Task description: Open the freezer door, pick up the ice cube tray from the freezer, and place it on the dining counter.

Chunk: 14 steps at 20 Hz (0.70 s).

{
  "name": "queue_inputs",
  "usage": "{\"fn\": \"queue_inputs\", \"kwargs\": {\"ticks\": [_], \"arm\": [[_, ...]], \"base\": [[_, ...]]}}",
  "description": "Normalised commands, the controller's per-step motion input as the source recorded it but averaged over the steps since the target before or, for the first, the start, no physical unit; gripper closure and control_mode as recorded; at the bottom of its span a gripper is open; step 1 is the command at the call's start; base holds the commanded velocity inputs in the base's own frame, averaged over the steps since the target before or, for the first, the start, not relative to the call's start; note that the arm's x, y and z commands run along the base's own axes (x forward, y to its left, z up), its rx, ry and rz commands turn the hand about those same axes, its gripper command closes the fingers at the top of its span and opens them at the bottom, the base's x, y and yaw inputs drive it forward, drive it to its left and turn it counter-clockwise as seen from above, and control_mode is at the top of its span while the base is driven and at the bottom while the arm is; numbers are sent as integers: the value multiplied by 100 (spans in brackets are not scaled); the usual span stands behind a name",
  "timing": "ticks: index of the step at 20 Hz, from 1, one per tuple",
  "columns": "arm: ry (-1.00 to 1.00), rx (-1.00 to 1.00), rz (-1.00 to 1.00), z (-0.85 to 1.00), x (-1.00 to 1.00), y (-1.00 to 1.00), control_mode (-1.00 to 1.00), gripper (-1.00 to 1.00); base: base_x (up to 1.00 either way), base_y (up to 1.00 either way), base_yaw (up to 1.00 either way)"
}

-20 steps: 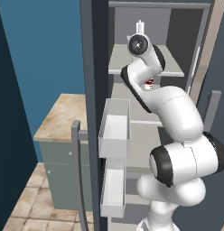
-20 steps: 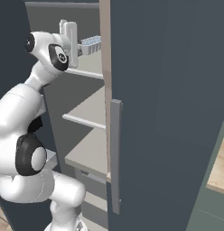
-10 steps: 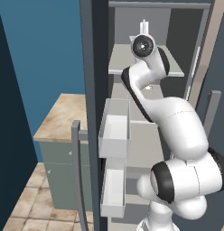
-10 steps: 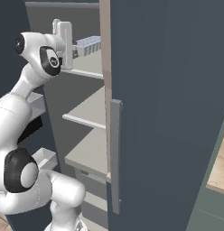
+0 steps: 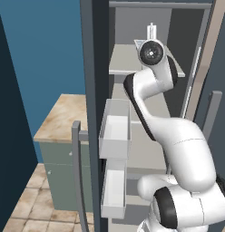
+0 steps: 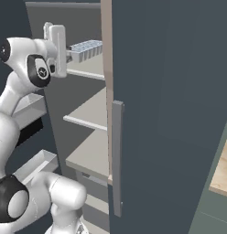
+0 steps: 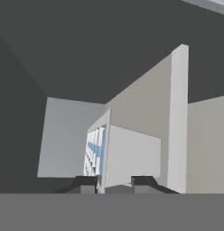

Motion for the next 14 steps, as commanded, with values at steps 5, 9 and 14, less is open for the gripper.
{"fn": "queue_inputs", "kwargs": {"ticks": [5,9,14], "arm": [[0,0,0,0,-68,0,-100,100],[0,0,0,0,-67,0,-100,100],[0,0,0,0,-68,4,-100,100]], "base": [[0,0,0],[0,0,0],[0,0,0]]}}
